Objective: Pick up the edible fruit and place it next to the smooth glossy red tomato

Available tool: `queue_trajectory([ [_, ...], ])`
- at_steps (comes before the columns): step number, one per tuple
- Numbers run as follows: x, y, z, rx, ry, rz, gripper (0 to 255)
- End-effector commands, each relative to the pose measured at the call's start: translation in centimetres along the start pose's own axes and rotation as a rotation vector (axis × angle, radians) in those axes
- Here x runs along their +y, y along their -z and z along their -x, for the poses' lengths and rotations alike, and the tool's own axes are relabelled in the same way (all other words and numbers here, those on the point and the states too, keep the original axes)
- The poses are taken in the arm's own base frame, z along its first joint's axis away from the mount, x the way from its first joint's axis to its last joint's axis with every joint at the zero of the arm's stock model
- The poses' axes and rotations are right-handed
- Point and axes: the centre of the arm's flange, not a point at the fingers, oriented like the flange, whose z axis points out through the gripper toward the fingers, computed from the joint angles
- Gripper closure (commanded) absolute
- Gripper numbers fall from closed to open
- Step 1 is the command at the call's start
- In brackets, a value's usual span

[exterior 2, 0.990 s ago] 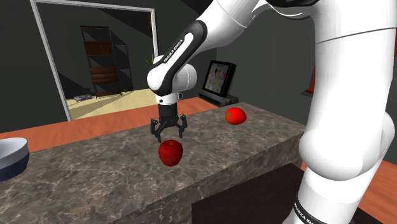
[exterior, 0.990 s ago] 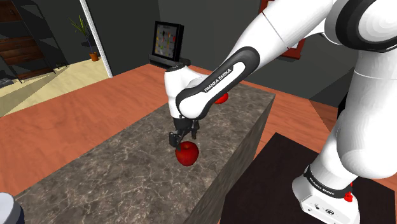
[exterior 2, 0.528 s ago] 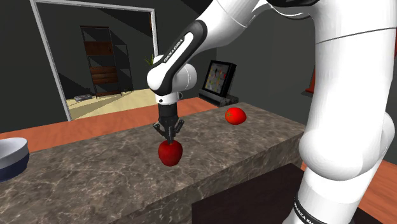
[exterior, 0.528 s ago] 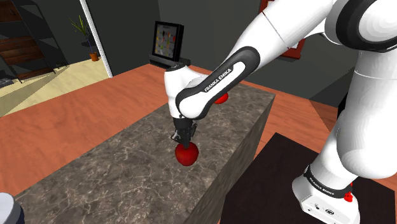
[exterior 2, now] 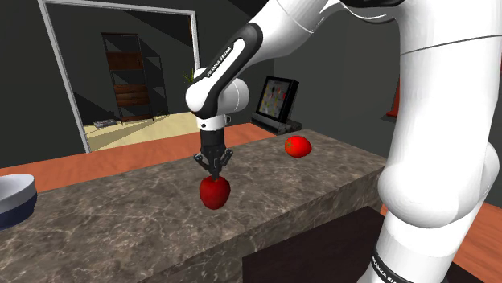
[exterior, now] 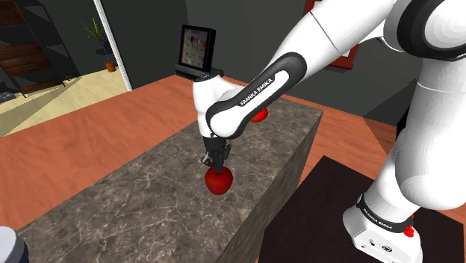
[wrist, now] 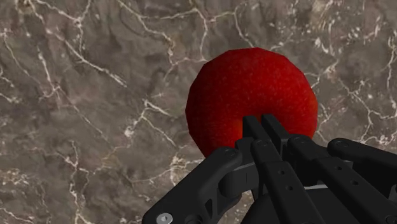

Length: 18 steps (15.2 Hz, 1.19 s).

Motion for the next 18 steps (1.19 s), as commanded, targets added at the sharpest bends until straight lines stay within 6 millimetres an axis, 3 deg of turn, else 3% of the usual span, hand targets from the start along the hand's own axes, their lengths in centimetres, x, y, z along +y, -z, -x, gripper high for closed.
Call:
queue_trajectory([
  [1, 0.0, 0.9, 0.1, 0.0, 0.0, 0.0, 255],
  [18, -0.2, 9.8, 1.1, 0.0, 0.0, 0.0, 255],
])
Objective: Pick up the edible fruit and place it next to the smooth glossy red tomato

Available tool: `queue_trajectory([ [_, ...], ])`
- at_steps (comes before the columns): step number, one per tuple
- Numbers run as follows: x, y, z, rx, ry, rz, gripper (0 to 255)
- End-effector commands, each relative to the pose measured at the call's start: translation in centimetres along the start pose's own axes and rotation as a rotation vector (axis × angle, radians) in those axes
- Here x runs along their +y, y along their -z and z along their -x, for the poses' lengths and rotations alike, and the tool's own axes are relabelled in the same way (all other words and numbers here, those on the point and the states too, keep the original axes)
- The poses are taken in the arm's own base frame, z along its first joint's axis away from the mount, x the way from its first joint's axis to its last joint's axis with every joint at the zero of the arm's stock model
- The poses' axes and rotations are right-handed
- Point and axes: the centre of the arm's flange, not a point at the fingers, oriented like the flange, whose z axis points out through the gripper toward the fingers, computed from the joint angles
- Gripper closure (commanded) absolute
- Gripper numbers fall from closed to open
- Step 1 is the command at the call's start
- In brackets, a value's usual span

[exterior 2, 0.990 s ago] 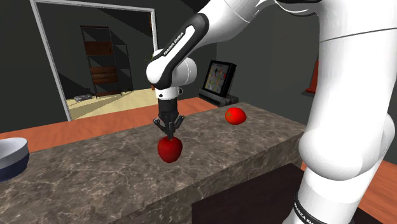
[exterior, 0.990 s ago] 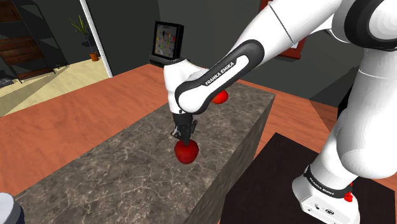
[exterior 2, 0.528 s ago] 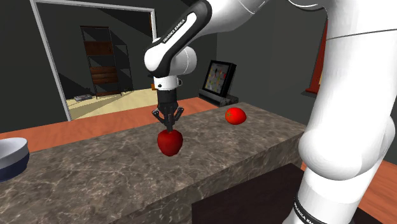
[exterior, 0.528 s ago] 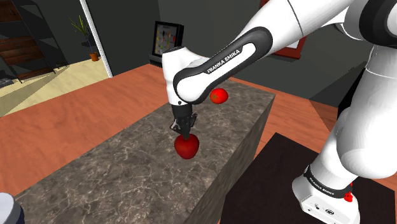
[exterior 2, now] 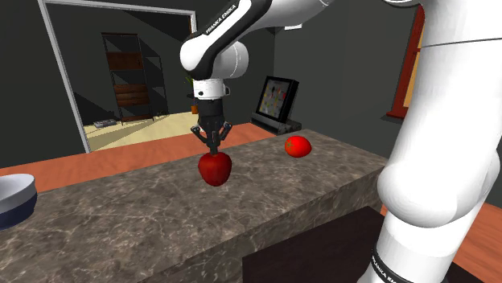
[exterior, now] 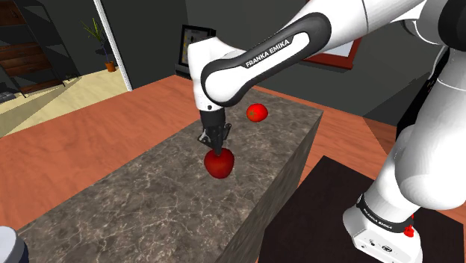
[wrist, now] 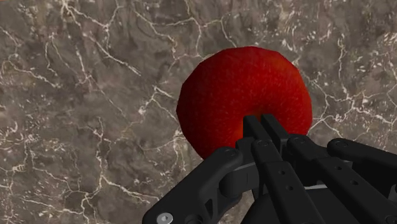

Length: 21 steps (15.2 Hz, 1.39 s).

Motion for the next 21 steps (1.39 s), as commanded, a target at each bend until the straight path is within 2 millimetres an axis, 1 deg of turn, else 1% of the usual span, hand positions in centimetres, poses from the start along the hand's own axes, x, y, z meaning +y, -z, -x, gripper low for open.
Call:
queue_trajectory([
  [1, -0.1, 1.0, 0.1, 0.0, 0.0, 0.0, 255],
  [15, -0.3, 8.3, 1.0, 0.0, 0.0, 0.0, 255],
  [16, -0.3, 8.5, 1.0, 0.0, 0.0, 0.0, 255],
  [21, 6.2, 8.8, -0.1, 0.0, 0.0, 0.0, 255],
])
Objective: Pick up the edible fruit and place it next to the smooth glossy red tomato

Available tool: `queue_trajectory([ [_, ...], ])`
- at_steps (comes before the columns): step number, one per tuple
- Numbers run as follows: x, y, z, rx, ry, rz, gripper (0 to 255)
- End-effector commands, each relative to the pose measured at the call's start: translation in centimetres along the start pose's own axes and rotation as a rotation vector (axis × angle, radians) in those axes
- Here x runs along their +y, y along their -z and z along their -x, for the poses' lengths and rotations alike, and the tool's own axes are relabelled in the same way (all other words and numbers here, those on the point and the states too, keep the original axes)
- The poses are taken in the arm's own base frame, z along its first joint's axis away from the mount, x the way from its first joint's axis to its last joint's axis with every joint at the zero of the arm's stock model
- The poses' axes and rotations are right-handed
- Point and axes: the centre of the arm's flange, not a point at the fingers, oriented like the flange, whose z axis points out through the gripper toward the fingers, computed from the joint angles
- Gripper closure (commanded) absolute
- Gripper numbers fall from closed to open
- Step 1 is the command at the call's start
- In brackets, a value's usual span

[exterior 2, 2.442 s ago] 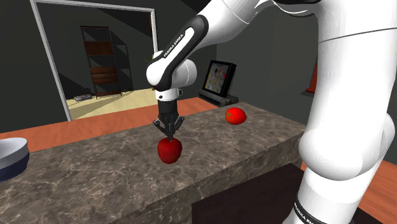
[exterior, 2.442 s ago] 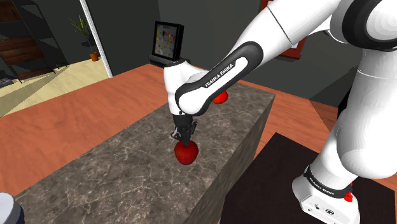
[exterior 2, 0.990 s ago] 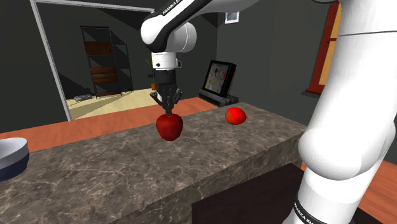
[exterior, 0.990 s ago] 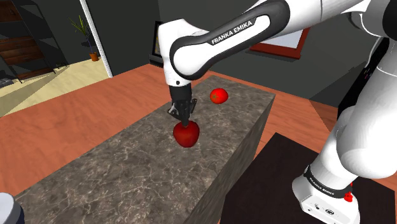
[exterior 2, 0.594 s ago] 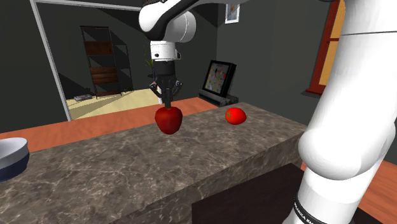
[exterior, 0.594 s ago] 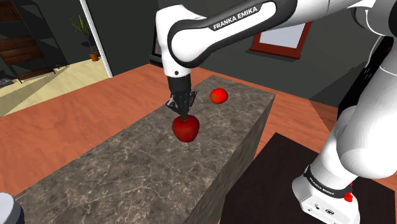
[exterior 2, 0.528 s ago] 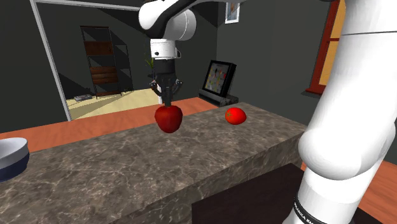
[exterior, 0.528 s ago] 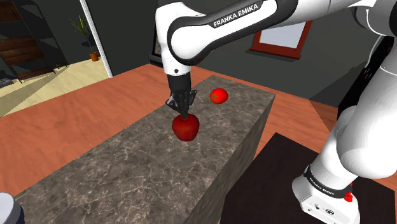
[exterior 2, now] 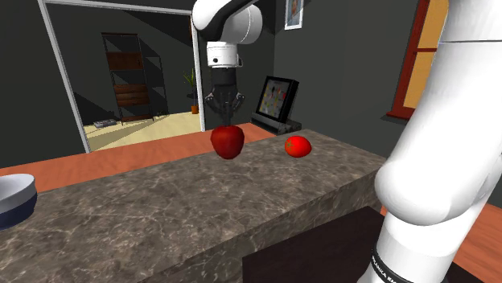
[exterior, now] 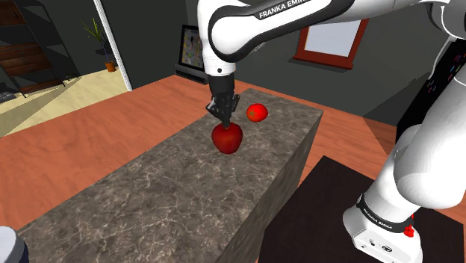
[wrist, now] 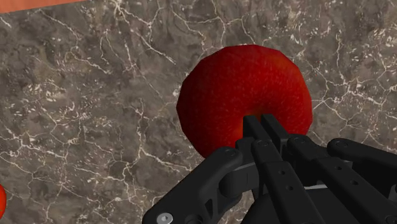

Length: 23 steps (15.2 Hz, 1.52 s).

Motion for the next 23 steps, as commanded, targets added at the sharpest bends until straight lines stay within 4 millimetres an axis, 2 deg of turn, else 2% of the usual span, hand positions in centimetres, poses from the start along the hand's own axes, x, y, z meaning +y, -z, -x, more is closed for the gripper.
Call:
queue_trajectory([
  [1, 2.7, 0.2, -0.5, 0.0, 0.001, 0.0, 255],
  [23, 31.3, 1.4, -5.2, 0.0, 0.001, 0.0, 255],
])
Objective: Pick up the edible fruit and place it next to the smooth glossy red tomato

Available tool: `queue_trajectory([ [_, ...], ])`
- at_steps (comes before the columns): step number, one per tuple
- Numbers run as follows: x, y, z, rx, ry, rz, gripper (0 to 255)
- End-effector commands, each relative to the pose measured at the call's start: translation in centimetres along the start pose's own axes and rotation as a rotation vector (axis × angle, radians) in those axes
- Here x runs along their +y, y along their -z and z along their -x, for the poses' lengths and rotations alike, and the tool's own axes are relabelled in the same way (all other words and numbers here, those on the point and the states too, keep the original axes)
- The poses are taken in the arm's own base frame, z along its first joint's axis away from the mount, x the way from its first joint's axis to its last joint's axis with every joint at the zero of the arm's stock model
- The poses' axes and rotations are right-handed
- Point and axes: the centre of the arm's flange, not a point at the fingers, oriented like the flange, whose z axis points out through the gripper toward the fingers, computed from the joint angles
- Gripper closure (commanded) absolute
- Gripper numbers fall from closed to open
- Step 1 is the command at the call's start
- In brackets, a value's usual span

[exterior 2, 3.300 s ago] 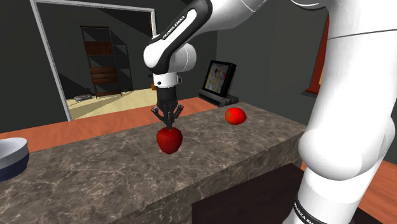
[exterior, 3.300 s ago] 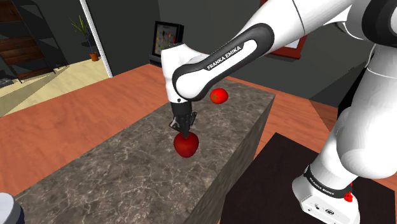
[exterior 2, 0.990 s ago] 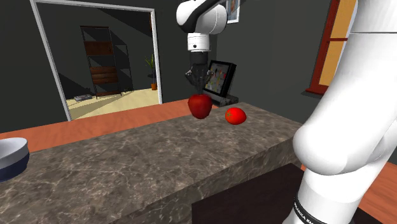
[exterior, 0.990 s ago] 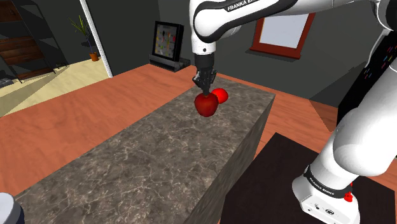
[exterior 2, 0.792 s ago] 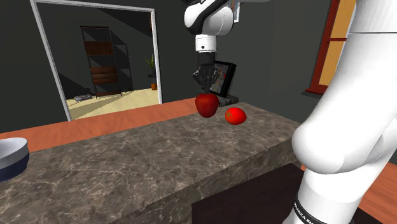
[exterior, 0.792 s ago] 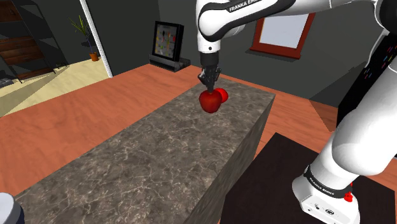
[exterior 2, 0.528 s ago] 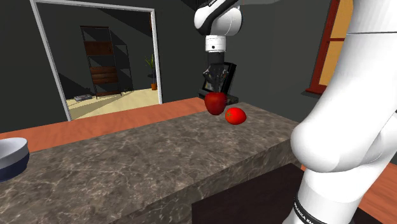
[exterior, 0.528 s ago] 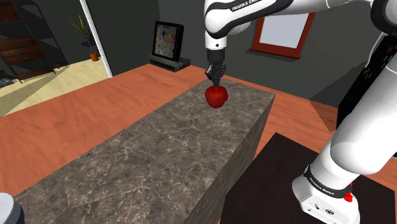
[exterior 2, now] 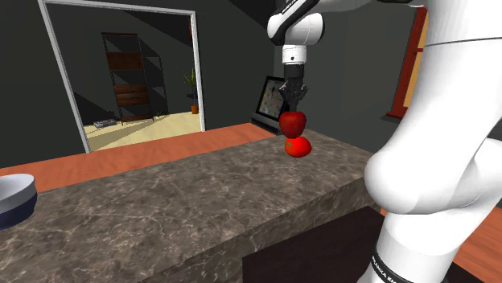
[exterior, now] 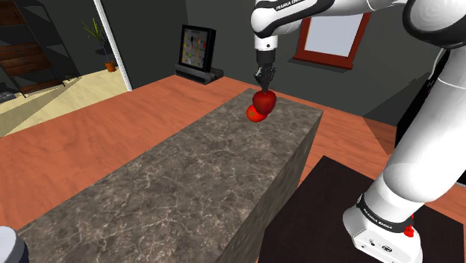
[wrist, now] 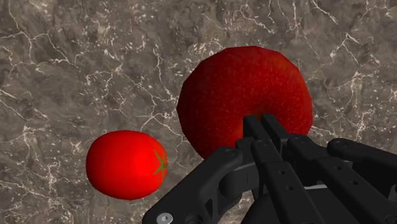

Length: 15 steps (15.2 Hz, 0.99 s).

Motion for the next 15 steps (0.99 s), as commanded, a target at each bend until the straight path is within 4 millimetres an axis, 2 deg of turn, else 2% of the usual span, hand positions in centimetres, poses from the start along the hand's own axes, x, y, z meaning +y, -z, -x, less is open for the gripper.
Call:
queue_trajectory([
  [1, 2.5, 0.1, -0.2, 0.0, 0.002, 0.0, 255],
  [15, 20.8, 0.9, -3.2, 0.0, 0.002, 0.0, 255],
])
